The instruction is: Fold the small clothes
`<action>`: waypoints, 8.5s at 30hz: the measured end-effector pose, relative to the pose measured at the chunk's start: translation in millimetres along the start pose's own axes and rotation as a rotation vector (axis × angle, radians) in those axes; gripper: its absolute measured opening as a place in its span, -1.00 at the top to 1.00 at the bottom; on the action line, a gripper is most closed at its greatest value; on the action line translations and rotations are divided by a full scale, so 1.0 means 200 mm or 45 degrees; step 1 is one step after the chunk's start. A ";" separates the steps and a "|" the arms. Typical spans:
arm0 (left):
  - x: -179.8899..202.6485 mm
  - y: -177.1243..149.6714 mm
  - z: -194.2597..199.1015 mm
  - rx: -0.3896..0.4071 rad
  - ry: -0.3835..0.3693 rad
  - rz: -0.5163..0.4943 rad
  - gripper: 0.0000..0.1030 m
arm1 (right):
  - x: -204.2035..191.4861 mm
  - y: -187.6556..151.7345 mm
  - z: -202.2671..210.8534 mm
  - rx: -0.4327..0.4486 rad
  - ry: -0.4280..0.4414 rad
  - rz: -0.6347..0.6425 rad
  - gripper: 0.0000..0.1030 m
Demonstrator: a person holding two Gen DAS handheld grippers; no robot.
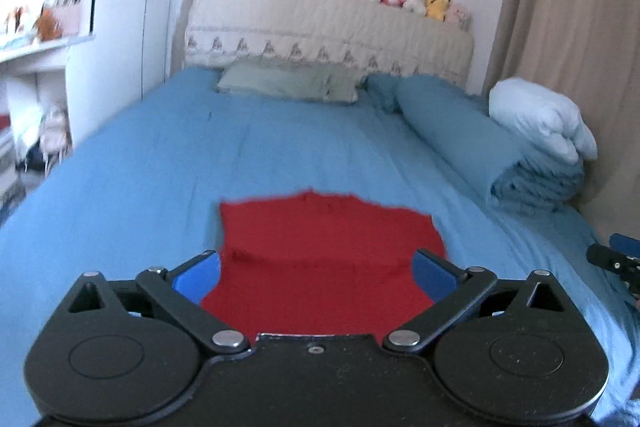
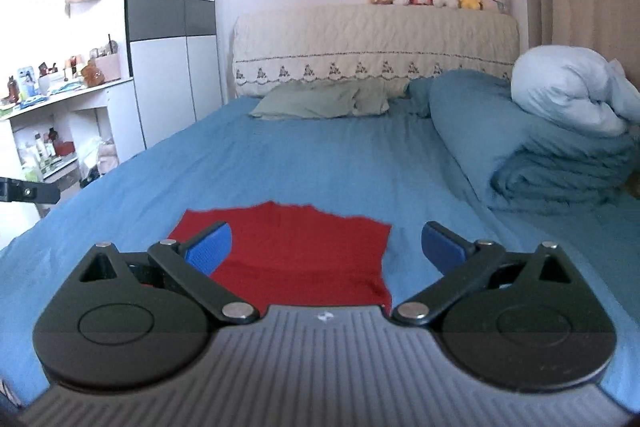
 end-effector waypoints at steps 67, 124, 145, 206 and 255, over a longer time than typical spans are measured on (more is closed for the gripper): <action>-0.39 0.17 -0.45 0.088 0.129 0.330 0.92 | 0.29 -0.19 -0.40 -0.240 0.087 -0.599 0.55; -0.52 -0.26 -1.22 -0.251 0.263 -0.020 -1.00 | 0.39 -0.63 -1.39 -0.337 -0.120 -0.225 -0.96; 0.13 -0.19 -1.33 -0.241 0.040 -0.059 -1.00 | 0.30 -0.79 -1.26 -0.387 -0.133 -0.729 -0.50; -0.89 -0.31 -1.09 -0.379 0.104 0.140 -0.95 | -1.22 -0.43 -1.76 -0.343 0.550 0.073 -0.75; -0.69 -0.20 -1.07 -0.278 0.112 -0.020 -0.85 | -0.66 -0.69 -1.47 -0.347 0.243 0.174 -0.40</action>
Point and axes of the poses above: each gripper's, at about its wrist camera, not at the fingertips, and z roughly against the way its jaws point, x to its right, y to its top, the point moved 4 cm from there along -z, roughly the way its jaws point, and after that the axes turned 2 degrees about -z, right-handed, at the moved point
